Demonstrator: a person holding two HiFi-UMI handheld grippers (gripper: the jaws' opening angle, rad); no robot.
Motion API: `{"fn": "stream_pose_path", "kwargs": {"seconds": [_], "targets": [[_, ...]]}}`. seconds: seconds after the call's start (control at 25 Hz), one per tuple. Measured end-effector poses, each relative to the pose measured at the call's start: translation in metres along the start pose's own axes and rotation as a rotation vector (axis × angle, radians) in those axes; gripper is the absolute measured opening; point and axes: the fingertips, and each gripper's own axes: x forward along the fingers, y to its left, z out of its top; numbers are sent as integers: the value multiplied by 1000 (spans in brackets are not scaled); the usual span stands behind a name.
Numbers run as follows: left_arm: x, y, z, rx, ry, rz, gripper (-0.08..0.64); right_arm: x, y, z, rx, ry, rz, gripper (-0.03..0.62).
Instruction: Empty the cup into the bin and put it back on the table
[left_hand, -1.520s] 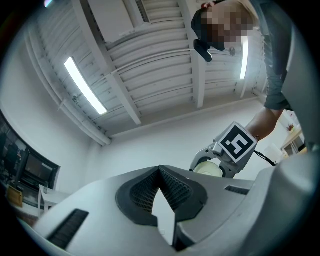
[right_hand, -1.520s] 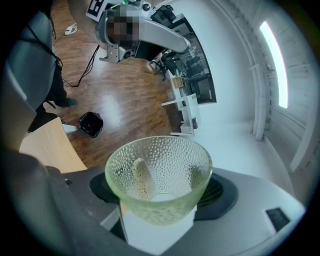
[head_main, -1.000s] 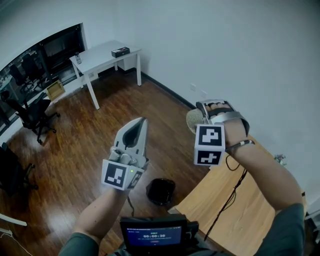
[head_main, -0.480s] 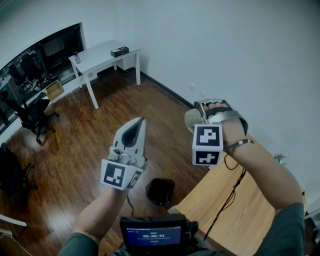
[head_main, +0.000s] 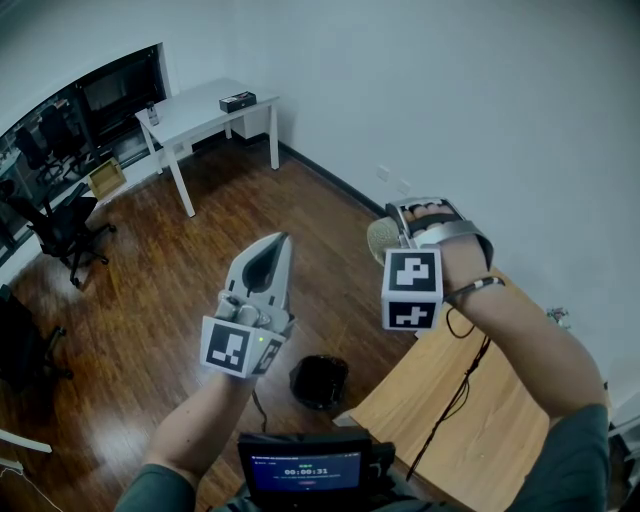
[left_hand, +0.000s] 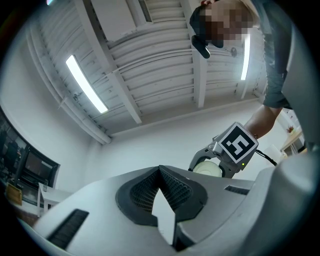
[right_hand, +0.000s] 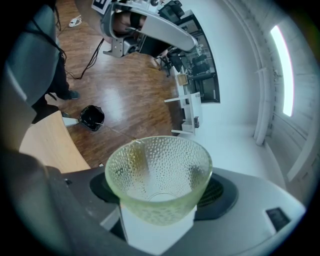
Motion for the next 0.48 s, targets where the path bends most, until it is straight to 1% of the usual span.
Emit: {"fn": "stream_pose_path", "kwargs": {"seconds": [0.48], "targets": [[-4,3,0,8,7,1,0,-8,-4,6,5,-18,-9,399]]}}
